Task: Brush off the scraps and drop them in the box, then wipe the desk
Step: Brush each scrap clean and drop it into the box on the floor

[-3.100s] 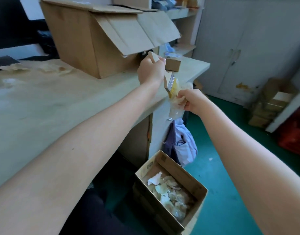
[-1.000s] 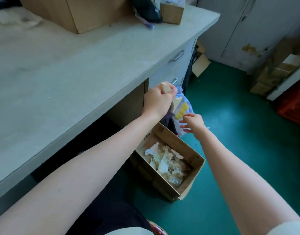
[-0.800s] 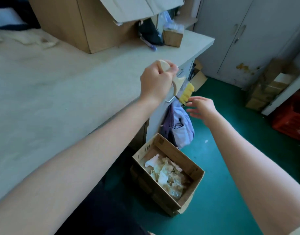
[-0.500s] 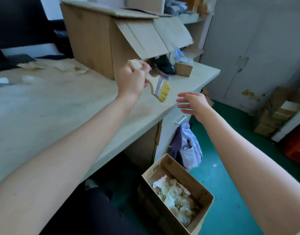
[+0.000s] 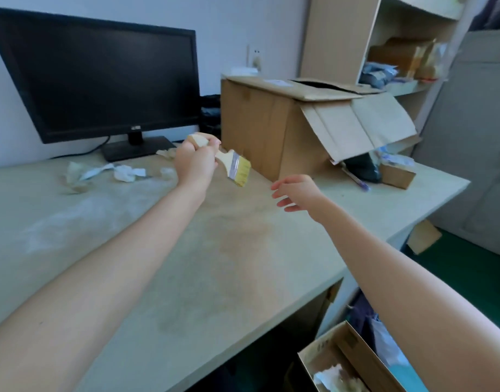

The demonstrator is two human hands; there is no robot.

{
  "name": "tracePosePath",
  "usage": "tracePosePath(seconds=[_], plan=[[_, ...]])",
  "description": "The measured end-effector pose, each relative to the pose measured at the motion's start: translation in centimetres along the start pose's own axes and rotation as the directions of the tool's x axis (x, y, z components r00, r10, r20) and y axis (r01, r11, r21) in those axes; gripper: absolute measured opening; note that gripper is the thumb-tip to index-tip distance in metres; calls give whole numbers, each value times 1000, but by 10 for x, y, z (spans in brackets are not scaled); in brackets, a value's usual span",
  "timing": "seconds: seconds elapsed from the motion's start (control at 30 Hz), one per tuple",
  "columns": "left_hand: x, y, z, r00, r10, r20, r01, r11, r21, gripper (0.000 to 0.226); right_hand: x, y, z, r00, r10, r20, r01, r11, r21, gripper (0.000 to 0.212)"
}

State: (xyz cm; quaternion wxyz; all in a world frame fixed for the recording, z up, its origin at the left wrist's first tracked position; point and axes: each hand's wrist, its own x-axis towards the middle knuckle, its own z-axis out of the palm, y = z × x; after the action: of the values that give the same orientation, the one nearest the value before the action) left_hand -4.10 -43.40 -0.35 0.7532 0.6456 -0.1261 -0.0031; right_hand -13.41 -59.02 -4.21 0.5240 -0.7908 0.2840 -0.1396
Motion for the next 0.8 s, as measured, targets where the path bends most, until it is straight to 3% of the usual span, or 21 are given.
tracePosePath(seconds=[0.4, 0.6, 0.8], plan=[[107, -15, -43, 964, 118, -237, -66, 974, 217, 30, 80, -41, 58, 996, -45, 76, 53, 992, -118, 22], [152, -32, -38, 956, 213, -200, -133, 927, 350, 30, 129, -44, 71, 998, 22, 63, -14, 992, -127, 15], [192, -57, -13, 952, 247, -179, -162, 907, 390, 14, 180, -40, 90, 993, 98, 59, -99, 995, 5, 33]])
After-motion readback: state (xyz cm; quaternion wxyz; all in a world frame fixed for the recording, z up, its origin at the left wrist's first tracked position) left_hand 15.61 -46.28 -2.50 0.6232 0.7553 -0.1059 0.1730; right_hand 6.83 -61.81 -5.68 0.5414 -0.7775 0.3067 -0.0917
